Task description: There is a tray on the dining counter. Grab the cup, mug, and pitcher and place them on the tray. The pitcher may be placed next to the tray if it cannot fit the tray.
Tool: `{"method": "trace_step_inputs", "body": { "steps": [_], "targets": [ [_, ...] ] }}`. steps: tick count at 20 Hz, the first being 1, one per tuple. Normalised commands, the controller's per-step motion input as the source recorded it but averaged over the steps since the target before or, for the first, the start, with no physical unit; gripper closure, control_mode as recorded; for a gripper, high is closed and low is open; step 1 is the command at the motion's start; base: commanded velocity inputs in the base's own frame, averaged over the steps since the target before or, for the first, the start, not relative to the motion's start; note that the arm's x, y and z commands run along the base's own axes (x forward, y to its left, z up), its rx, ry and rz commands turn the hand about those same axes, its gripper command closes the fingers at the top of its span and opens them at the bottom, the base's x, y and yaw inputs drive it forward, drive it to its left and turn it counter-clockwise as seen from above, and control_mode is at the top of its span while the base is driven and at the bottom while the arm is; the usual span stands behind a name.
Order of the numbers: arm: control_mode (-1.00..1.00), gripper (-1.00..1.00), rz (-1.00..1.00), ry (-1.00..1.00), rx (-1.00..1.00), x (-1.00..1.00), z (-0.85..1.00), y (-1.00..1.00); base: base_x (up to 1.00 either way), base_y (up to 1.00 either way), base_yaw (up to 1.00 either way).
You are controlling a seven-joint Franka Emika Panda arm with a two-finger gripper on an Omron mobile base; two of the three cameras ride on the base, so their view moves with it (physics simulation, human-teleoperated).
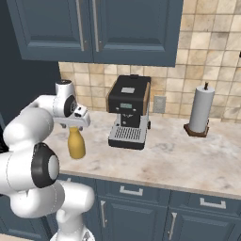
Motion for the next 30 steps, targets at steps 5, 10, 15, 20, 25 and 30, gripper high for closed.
{"method": "trace_step_inputs", "body": {
  "steps": [5, 10, 15, 20, 25, 30],
  "targets": [
    [-1.00, -1.00, 0.00, 0.00, 0.00, 0.00, -0.01, 0.00, 0.00, 0.00, 0.00],
    [-1.00, -1.00, 0.00, 0.00, 0.00, 0.00, -0.16, 0.00, 0.00, 0.00, 0.00],
    [-1.00, -1.00, 0.00, 0.00, 0.00, 0.00, -0.21, 0.00, 0.00, 0.00, 0.00],
    [-1.00, -1.00, 0.00, 0.00, 0.00, 0.00, 0.00, 0.00, 0.00, 0.00, 0.00],
    [-1.00, 1.00, 0.00, 0.00, 0.00, 0.00, 0.00, 0.00, 0.00, 0.00, 0.00],
    [-1.00, 1.00, 0.00, 0.00, 0.00, 0.00, 0.00, 0.00, 0.00, 0.00, 0.00]
  ]
}}
